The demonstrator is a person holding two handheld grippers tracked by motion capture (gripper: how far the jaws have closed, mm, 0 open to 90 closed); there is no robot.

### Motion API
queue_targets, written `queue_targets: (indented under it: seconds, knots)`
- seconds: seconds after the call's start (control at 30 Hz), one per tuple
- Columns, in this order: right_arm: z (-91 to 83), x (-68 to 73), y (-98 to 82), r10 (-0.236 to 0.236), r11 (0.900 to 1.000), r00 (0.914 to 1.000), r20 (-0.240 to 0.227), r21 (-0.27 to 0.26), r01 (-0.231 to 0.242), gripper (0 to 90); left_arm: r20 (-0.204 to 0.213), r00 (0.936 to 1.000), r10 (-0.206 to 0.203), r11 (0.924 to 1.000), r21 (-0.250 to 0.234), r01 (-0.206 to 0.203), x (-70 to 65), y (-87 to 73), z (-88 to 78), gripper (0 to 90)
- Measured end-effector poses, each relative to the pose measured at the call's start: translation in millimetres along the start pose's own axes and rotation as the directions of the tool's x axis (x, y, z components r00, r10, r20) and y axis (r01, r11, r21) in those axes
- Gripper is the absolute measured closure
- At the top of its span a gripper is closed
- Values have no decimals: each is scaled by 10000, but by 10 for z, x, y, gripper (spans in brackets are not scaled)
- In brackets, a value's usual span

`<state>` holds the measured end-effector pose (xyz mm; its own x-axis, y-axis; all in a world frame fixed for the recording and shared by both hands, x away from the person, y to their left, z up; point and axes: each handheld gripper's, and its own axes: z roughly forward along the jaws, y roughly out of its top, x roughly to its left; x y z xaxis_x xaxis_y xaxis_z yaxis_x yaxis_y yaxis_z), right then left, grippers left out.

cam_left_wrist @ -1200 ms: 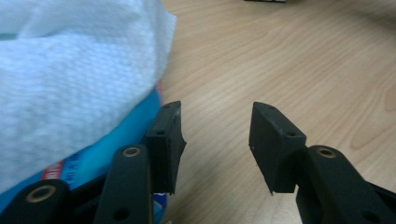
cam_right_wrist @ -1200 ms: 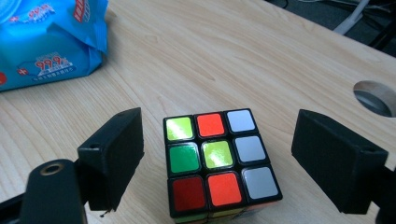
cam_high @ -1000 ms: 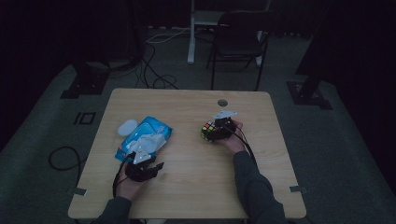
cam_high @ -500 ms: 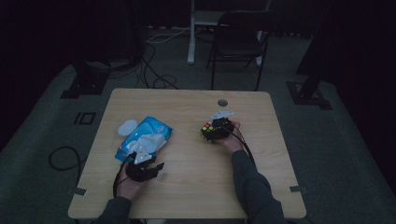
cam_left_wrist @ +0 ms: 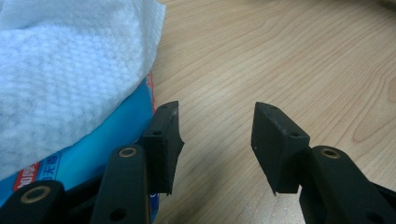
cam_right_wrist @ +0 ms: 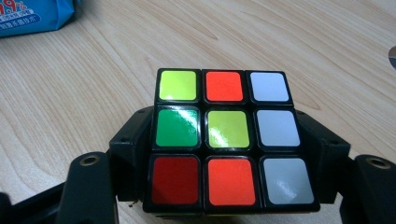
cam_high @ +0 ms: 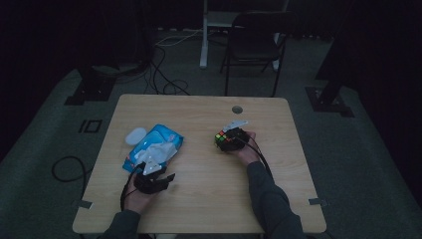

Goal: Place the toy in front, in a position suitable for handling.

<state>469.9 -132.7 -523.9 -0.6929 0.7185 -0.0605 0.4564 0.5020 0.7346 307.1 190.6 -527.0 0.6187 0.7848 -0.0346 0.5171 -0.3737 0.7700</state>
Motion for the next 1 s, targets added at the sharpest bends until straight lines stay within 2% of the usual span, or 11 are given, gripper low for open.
queue_targets:
  seconds: [0.3, 0.53, 1.0]
  knots:
    - [-3, -3, -4, 38, 10000, 10000, -30, 17, -38, 325, -21, 10000, 14, 10000, -54, -14, 0, -1, -8, 531]
    - [-17, -23, -5, 244, 9997, 9995, -184, 37, -243, 335, 30, 10000, -21, 10000, -87, 21, 2, -1, -11, 530]
    - [-84, -30, -21, 64, 10000, 9999, 88, -41, -63, 337, 164, 9998, -144, 9998, -122, 146, 19, 1, -11, 511]
